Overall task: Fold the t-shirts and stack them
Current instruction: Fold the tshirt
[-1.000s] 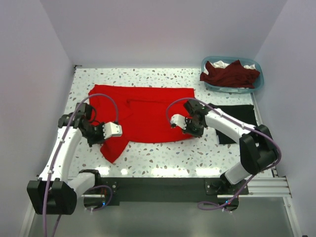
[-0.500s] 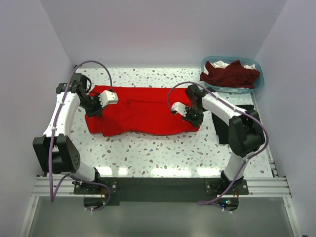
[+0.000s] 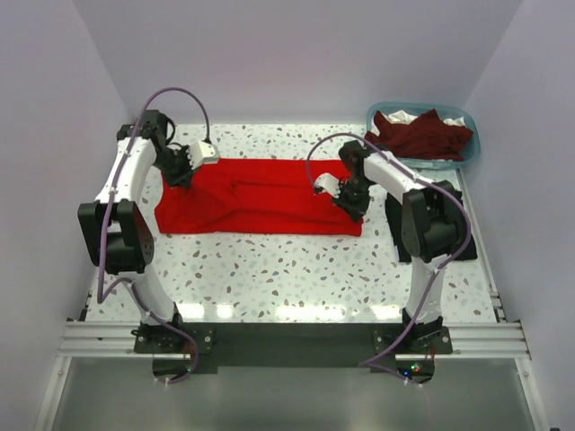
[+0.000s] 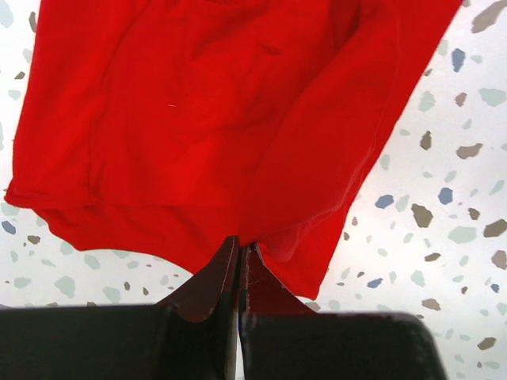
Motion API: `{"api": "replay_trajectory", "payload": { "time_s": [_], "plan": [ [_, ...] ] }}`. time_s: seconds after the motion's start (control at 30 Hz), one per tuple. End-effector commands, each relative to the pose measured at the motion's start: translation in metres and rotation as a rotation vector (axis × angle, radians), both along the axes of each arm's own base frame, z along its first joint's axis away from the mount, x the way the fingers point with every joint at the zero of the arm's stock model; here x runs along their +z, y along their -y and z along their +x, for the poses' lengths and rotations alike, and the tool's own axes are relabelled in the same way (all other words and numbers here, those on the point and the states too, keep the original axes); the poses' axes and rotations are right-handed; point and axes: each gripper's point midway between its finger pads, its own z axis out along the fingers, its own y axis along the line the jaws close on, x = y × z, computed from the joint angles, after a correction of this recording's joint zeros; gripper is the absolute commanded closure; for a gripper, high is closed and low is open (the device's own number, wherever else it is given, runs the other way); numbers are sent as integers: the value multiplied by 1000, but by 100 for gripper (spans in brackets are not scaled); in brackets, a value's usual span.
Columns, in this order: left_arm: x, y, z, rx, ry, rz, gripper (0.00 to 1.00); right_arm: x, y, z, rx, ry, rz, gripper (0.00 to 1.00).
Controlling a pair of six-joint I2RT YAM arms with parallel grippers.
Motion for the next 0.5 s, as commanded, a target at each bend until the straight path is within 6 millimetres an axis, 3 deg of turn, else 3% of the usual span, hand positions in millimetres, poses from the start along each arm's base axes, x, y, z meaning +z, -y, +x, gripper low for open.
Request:
{"api": "replay_trajectory", "payload": {
  "time_s": [0.0, 0.47],
  "plan": [
    [7, 0, 23, 2, 53, 1, 100, 1, 5, 9, -5, -7, 4, 100],
    [-9, -1, 49, 5, 50, 17, 100, 4, -4, 39, -7, 15, 18, 100]
  ]
}}
